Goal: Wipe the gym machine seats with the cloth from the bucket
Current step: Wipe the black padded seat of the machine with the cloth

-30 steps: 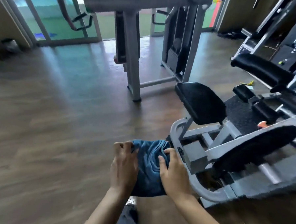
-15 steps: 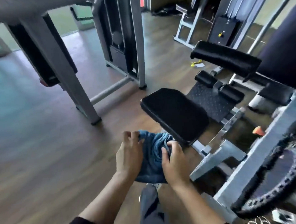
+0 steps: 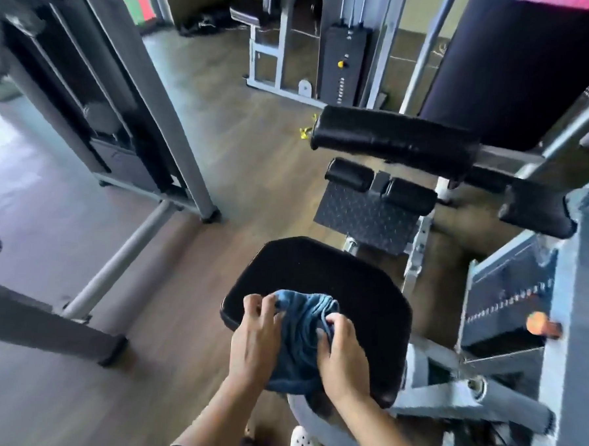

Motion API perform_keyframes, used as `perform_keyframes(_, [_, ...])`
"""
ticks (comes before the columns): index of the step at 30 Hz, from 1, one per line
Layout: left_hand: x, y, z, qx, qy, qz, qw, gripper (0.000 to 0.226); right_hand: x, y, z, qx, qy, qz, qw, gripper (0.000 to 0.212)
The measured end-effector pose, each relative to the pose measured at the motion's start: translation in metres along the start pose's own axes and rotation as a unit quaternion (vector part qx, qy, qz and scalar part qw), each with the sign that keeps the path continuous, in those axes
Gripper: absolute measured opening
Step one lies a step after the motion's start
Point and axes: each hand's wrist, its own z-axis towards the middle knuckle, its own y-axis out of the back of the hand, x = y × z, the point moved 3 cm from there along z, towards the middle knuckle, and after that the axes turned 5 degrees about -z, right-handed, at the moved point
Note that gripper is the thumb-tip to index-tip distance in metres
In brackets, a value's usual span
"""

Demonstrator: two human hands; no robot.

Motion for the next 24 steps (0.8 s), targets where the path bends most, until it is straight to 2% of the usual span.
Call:
perform_keyframes(4, [0.022, -0.031, 0.064, 0.023, -0.067, 0.044, 0.997, 0.026, -0.011, -0.037, 0.041, -0.052, -0.036, -0.034, 0.997, 0.028])
perform_keyframes(6, [0.029, -0.052, 0.094, 0.043, -0.123, 0.074, 0.989, 0.027, -0.020, -0.056, 0.061, -0.081, -0.060, -0.045, 0.994, 0.029])
perform_keyframes(12, [0.046, -0.089, 0.149, 0.084, -0.183, 0.092, 0.975, 0.029, -0.039, -0.091, 0.093, -0.115, -0.112, -0.066, 0.985, 0.030])
perform_keyframes(18, [0.065, -0.116, 0.172, 0.140, -0.145, 0.131, 0.971, 0.029, -0.059, -0.108, 0.100, -0.118, -0.162, -0.155, 0.968, 0.028])
perform_keyframes(20, [0.069, -0.117, 0.176, 0.125, -0.130, 0.178, 0.967, 0.035, -0.067, -0.106, 0.097, -0.121, -0.173, -0.176, 0.962, 0.031])
perform_keyframes(22, [0.063, -0.118, 0.177, 0.064, -0.134, 0.189, 0.971, 0.043, -0.078, -0.099, 0.095, -0.138, -0.189, -0.179, 0.956, 0.033])
perform_keyframes(24, [0.045, -0.120, 0.168, 0.042, -0.184, 0.174, 0.966, 0.048, -0.090, -0.090, 0.093, -0.153, -0.207, -0.178, 0.950, 0.036])
